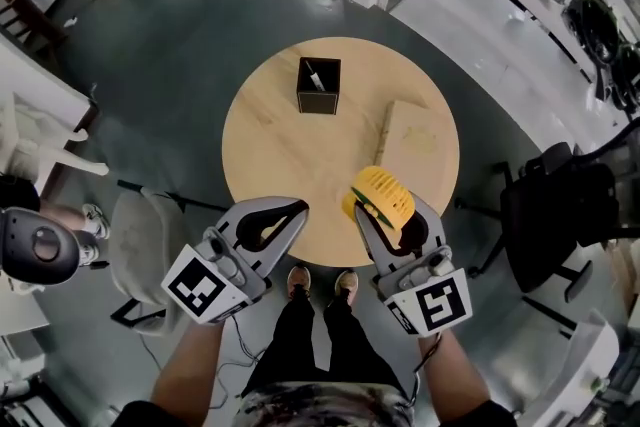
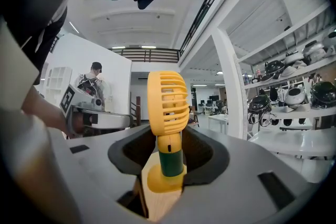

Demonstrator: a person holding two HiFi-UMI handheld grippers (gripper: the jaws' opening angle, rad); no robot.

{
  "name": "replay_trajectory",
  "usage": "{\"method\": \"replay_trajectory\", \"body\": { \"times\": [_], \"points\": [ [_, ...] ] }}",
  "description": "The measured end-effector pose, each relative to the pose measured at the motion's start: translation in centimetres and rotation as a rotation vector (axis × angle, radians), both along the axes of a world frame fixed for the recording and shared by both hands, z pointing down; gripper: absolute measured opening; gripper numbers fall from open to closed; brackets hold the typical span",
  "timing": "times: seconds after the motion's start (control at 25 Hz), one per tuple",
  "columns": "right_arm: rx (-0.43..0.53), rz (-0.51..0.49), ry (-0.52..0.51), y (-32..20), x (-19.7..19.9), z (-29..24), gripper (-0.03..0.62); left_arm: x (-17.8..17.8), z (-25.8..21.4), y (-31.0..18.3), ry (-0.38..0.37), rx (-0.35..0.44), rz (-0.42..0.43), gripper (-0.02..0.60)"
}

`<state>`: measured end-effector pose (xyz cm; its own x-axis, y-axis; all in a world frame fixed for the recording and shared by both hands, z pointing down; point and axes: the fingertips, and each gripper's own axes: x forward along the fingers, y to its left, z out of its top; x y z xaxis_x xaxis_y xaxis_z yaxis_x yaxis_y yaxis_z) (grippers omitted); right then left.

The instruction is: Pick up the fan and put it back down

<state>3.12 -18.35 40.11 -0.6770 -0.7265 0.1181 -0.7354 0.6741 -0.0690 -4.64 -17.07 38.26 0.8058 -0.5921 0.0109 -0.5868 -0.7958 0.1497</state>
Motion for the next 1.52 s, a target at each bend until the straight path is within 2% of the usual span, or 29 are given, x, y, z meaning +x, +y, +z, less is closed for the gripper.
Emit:
{"method": "replay_trajectory", "body": {
  "times": [0.8, 1.2, 1.52],
  "points": [
    [-0.027, -0.001, 0.006, -1.0, -1.2, 11.6, 0.158, -1.2, 10.9, -1.7, -0.009, -0.029, -0.059, 0.018],
    [-0.052, 0.023, 0.034, -1.4, -1.3, 16.8, 0.158, -1.3, 14.3, -1.3, -0.007, -0.035, -0.057, 0.018],
    [-0.08, 0.033, 0.062, -1.5, -1.6, 19.3, 0.158, -1.6, 15.3, -1.1, 0.001, -0.039, -0.05, 0.018]
  ]
}}
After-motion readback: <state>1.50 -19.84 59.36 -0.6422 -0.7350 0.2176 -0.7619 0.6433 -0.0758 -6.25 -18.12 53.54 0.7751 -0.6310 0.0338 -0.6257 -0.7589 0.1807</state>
